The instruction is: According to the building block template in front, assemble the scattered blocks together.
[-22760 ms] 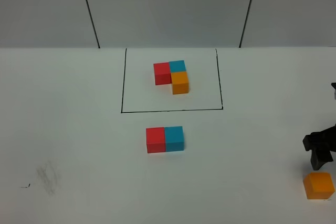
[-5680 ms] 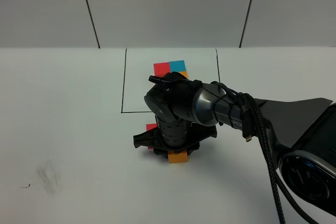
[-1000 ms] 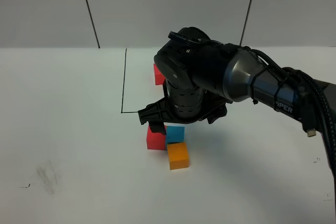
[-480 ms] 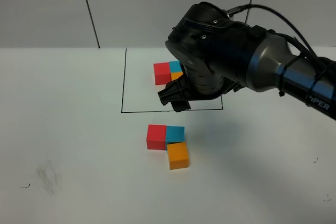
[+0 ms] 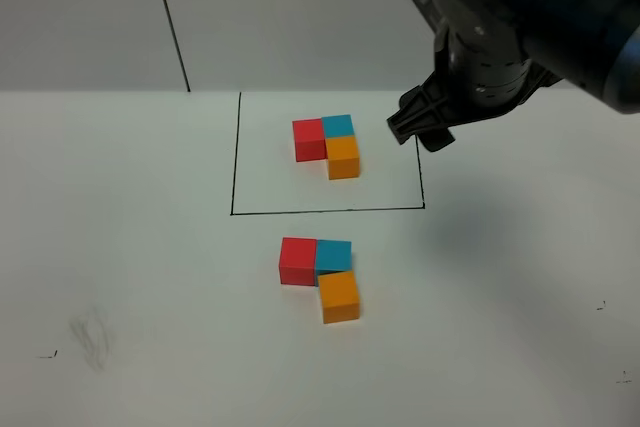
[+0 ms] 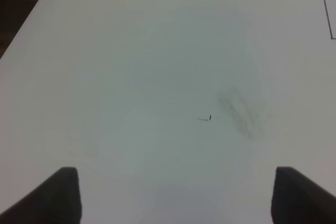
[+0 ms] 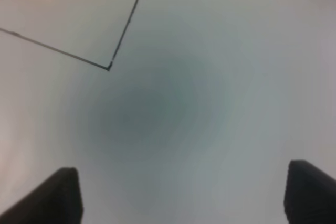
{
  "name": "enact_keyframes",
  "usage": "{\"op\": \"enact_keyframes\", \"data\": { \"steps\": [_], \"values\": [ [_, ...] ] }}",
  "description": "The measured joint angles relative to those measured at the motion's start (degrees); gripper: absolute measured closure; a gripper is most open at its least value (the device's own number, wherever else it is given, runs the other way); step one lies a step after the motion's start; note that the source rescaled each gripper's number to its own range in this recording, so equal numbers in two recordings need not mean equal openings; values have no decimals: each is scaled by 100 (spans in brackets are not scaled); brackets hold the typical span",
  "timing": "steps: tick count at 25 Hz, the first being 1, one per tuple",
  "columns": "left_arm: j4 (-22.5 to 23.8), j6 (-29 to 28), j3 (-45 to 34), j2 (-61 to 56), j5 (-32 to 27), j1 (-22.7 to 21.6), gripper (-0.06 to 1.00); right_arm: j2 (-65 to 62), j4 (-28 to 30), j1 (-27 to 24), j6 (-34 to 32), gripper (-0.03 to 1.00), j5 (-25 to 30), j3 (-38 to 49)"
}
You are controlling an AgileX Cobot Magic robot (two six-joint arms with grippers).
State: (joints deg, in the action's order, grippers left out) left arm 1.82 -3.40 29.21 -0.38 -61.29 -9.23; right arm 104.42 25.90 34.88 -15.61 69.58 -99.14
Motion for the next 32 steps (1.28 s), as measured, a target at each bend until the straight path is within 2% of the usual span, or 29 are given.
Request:
{"op": "enact_keyframes", "data": {
  "steps": [4,11,20,24,32],
  "values": [
    [0,0,0,0,0,0,-6,-296,-179,-407,510,32,7,0],
    [0,0,0,0,0,0,-6,-1003,-488,-1161,663,31,16,299],
    [0,0,0,0,0,0,-6,-2239,-603,-2260,970,4,30,1313],
    [0,0,0,0,0,0,-6,-2949,-552,-2402,1237,-2,30,1749],
    [0,0,0,0,0,0,-6,-5013,-487,-2402,1308,-3,35,3207]
  ]
}}
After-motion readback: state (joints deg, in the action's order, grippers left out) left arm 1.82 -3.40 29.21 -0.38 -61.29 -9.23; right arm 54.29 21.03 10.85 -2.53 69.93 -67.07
